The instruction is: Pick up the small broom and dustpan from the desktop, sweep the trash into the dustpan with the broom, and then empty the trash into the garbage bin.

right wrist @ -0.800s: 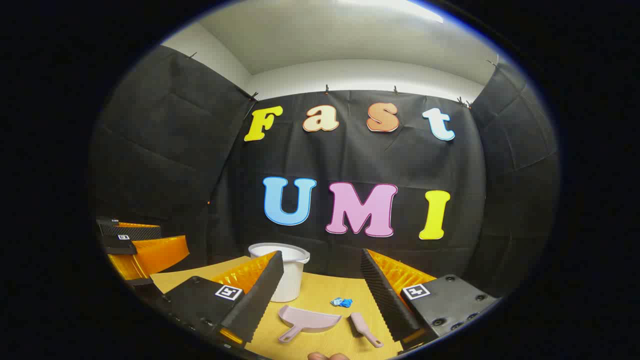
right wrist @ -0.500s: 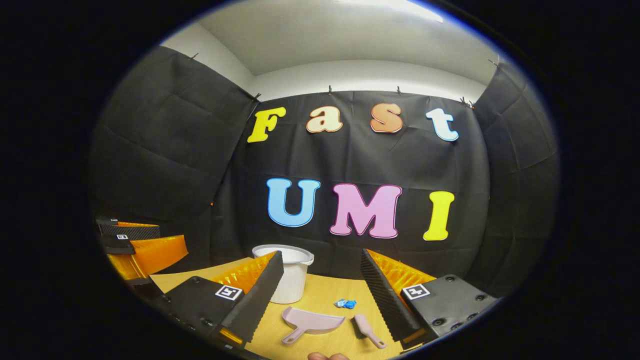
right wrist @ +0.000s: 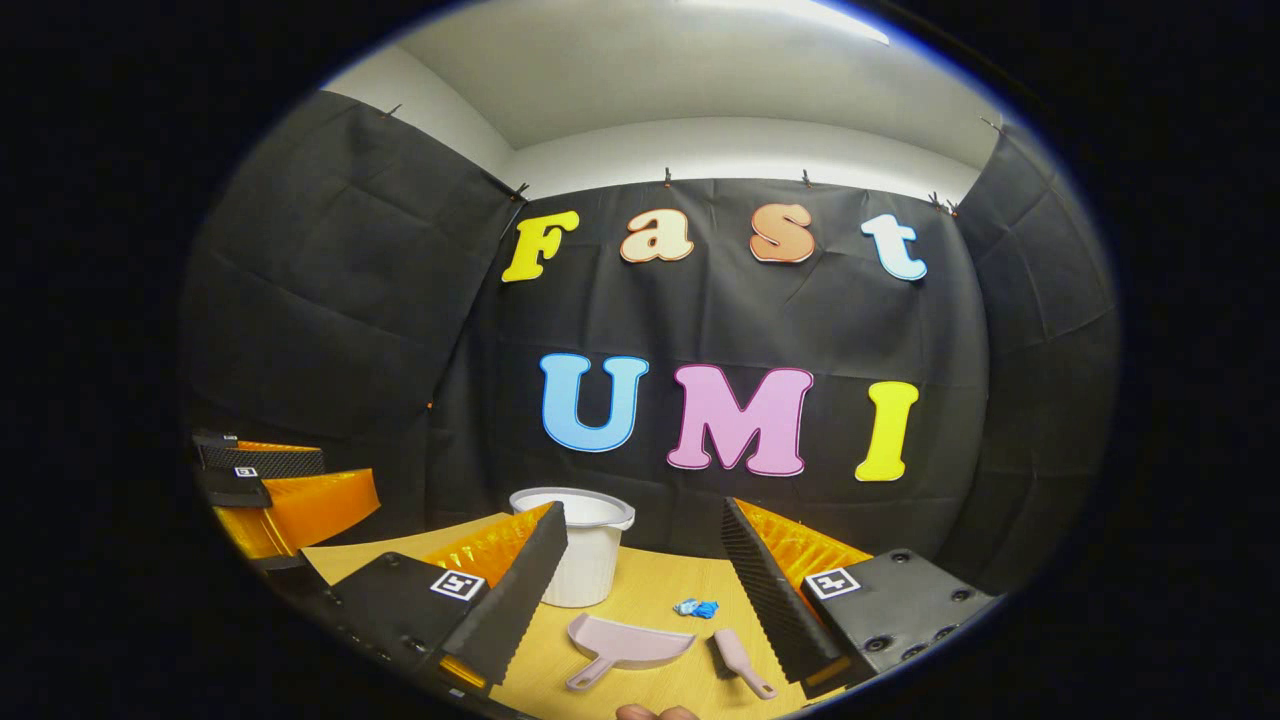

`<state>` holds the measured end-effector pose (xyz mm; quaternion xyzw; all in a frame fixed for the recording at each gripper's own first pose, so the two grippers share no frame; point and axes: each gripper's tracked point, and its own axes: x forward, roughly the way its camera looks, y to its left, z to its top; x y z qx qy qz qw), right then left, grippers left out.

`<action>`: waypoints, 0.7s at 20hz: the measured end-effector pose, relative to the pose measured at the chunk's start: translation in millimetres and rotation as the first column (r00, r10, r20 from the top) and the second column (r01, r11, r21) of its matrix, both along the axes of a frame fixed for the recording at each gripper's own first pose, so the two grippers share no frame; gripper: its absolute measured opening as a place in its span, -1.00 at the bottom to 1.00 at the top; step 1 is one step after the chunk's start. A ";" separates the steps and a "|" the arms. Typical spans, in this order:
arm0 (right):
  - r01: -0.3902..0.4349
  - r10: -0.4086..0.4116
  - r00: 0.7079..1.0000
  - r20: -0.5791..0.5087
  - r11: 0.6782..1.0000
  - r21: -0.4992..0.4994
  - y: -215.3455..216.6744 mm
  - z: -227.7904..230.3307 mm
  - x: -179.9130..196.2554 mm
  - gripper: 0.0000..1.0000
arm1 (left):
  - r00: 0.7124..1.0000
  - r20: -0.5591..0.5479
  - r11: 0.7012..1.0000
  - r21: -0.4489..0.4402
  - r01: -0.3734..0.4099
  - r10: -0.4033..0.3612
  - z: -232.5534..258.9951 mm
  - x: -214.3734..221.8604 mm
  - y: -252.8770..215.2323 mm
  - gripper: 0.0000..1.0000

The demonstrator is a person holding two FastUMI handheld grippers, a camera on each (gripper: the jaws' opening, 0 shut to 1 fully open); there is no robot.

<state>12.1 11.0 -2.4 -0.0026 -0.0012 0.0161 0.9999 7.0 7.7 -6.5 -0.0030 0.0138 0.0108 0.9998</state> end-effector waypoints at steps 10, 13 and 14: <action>0.100 -0.100 0.995 0.017 0.995 -0.014 -33.9 5.6 -3.2 0.99 | 0.998 -0.005 0.998 -0.001 0.064 -0.064 -3.4 13.9 -21.4 0.51; 0.135 -0.134 0.991 0.007 0.991 -0.013 -47.2 1.8 -8.6 0.99 | 0.995 -0.015 0.995 -0.006 0.096 -0.096 -6.9 21.4 -33.6 0.53; 0.144 -0.143 0.990 0.002 0.990 -0.011 -50.0 -0.2 -10.2 0.99 | 0.993 -0.020 0.993 -0.014 0.116 -0.117 -10.6 22.4 -39.5 0.53</action>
